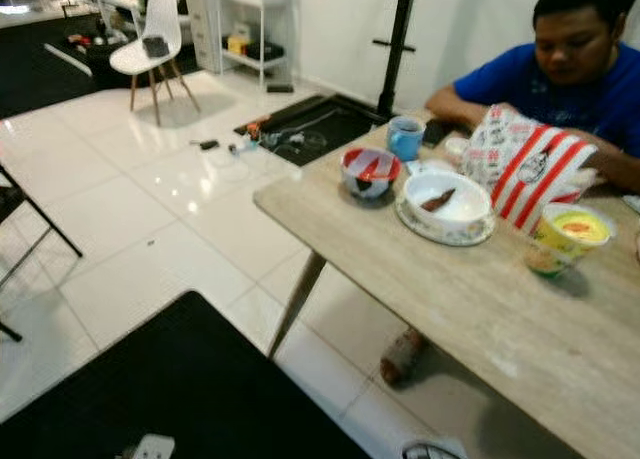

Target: Restocking fridge

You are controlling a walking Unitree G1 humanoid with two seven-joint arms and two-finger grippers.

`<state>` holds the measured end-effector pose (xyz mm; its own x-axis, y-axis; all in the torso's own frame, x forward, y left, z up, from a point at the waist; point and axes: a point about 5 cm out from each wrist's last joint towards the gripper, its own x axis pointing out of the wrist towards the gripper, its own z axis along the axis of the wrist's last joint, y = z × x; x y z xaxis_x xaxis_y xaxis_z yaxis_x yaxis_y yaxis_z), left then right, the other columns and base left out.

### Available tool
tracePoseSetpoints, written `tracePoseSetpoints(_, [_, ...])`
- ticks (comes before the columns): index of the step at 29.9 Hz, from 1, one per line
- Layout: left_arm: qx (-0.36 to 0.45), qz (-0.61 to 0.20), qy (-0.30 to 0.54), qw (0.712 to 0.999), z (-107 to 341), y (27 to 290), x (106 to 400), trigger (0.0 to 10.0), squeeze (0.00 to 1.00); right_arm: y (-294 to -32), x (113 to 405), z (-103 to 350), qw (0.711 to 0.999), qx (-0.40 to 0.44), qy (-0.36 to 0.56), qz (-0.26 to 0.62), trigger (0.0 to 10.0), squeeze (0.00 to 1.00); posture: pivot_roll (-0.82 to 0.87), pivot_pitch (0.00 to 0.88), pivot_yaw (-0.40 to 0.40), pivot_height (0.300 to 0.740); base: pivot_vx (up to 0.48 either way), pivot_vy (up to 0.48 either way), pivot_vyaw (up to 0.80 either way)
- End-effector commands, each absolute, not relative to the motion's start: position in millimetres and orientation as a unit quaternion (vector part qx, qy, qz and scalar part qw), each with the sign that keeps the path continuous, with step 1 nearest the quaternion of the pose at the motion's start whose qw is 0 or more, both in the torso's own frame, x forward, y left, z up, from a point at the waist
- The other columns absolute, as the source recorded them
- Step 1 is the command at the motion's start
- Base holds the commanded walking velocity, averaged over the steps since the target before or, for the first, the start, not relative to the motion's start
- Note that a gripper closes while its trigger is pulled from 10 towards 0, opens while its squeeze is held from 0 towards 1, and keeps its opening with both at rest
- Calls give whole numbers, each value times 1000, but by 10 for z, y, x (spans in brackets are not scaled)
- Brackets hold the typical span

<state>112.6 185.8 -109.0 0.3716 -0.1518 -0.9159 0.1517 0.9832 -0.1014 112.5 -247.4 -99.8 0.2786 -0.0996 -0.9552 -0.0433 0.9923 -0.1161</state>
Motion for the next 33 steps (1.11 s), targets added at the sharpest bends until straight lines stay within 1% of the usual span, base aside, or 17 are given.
tracePoseSetpoints(1, [-12, -105, 585, 804, -1143, 1828, 935, 10000, 0, -2481, 1135, -993, 798, -64, 599, -17, 10000, 0, -19, 0, 9, 740, 0, -446, 0])
tracePoseSetpoints(5, [-7, -100, 580, 809, -1141, 1831, 950, 10000, 0, -2480, 1139, -993, 798, -64, 598, -17, 10000, 0, -18, 0, 8, 740, 0, -441, 0])
tracePoseSetpoints(7, [-20, -88, 576, 812, -1140, 1827, 952, 10000, 0, -2474, 1136, -995, 798, -63, 599, -17, 10000, 0, -18, 0, 8, 740, 0, 0, 0])
tracePoseSetpoints(12, [-12, -91, 580, 810, -1143, 1831, 944, 10000, 0, -2470, 1129, -998, 797, -63, 600, -17, 10000, 0, -19, 0, 10, 740, 0, 0, 0])
tracePoseSetpoints(33, [-3, -94, 578, 811, -1144, 1818, 952, 10000, 0, -2444, 1100, -1013, 791, -63, 609, -7, 10000, 0, -17, 0, 10, 740, 0, 0, -757])
